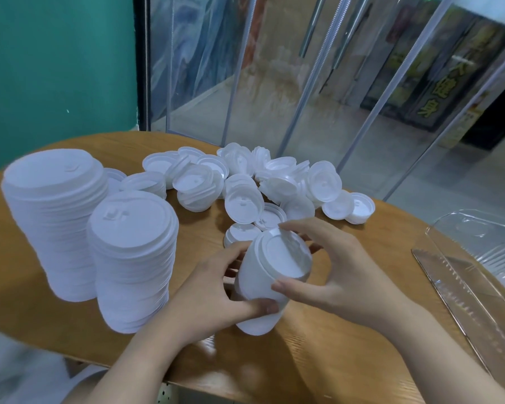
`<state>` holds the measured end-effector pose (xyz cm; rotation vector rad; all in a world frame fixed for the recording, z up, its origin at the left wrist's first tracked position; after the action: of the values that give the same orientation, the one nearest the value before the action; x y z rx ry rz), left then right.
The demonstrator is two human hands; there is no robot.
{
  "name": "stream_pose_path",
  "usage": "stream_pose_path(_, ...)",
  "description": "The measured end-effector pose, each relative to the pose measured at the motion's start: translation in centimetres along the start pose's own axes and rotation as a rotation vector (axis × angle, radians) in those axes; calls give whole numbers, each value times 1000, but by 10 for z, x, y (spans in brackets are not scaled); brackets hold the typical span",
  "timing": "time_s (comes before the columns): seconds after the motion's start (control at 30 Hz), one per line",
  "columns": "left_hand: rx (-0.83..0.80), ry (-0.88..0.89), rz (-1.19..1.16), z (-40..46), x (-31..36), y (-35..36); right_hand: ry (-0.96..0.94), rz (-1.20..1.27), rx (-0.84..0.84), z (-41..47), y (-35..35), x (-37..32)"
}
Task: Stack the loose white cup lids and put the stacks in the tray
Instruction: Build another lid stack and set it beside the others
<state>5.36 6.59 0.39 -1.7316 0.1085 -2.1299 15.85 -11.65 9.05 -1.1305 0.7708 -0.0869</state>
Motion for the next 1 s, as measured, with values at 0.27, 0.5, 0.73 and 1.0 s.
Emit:
stream_pose_path(0.27,-21,4,-1,-1,3,0,47,18,-33,-1,8,2)
stream_pose_path(0.5,-22,-4,9,0,1,-1,127,329,-13,7,7,17)
stream_pose_path(0.73,-21,-1,22,2,1,-1,561,266,370,63,19,117)
stream_pose_path(1.0,-36,10,56,2,0,-2,617,224,372,96,49,159)
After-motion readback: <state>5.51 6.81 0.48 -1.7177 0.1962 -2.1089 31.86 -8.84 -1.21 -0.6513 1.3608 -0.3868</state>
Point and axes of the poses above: each hand's wrist, its own z-axis towards the middle knuckle, its own y-axis out of the palm, x = y × z, the point moved 1 cm from there along z, towards the middle knuckle, and after that the axes turned 3 degrees about y, right-handed, at the moved point
